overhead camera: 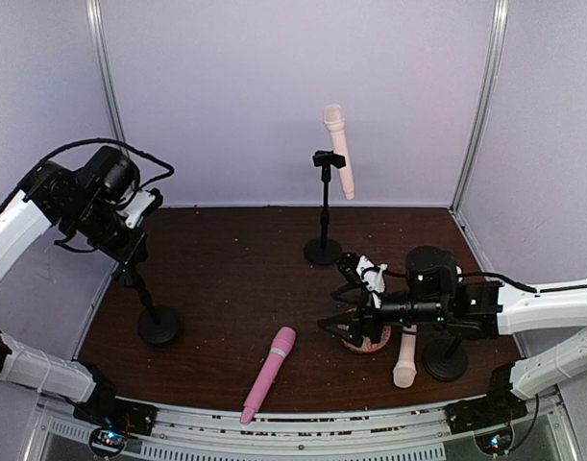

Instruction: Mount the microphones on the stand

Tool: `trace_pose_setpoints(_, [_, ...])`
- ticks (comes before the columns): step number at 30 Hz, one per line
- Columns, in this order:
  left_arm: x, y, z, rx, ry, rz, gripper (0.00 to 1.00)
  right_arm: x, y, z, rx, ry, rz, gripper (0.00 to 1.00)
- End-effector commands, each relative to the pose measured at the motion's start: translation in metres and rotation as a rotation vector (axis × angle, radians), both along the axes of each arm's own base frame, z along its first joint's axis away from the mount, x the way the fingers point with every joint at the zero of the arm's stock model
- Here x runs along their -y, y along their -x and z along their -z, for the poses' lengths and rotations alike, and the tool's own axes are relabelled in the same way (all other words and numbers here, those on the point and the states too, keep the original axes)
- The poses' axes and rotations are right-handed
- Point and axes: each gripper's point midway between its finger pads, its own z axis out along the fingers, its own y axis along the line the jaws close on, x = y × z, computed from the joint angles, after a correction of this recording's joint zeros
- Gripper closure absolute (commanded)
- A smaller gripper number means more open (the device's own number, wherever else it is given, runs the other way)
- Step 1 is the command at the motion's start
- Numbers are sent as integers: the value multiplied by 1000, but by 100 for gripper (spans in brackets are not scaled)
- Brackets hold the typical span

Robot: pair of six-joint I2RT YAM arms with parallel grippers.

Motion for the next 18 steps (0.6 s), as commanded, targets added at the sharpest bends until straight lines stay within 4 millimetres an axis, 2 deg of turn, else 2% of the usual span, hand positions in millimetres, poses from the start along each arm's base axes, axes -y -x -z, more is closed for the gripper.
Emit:
trace_pose_setpoints(1, [56, -41, -46, 196, 110, 172, 97, 0, -3, -9, 2, -21, 18, 25])
trace_pose_setpoints(6, [104, -60, -57, 224, 136, 374, 99, 1, -5, -8, 7, -11, 34, 25])
trace_pose_setpoints(11, [158, -63, -65, 241, 150, 648, 99, 5, -7, -3, -2, 0, 57, 26])
trace_pose_setpoints(15, [194, -68, -58, 237, 130, 783, 99, 6, -6, 3, -19, 10, 62, 26])
trace_pose_setpoints(18, [212, -74, -52, 240, 97, 849, 99, 8, -7, 5, -22, 10, 69, 27])
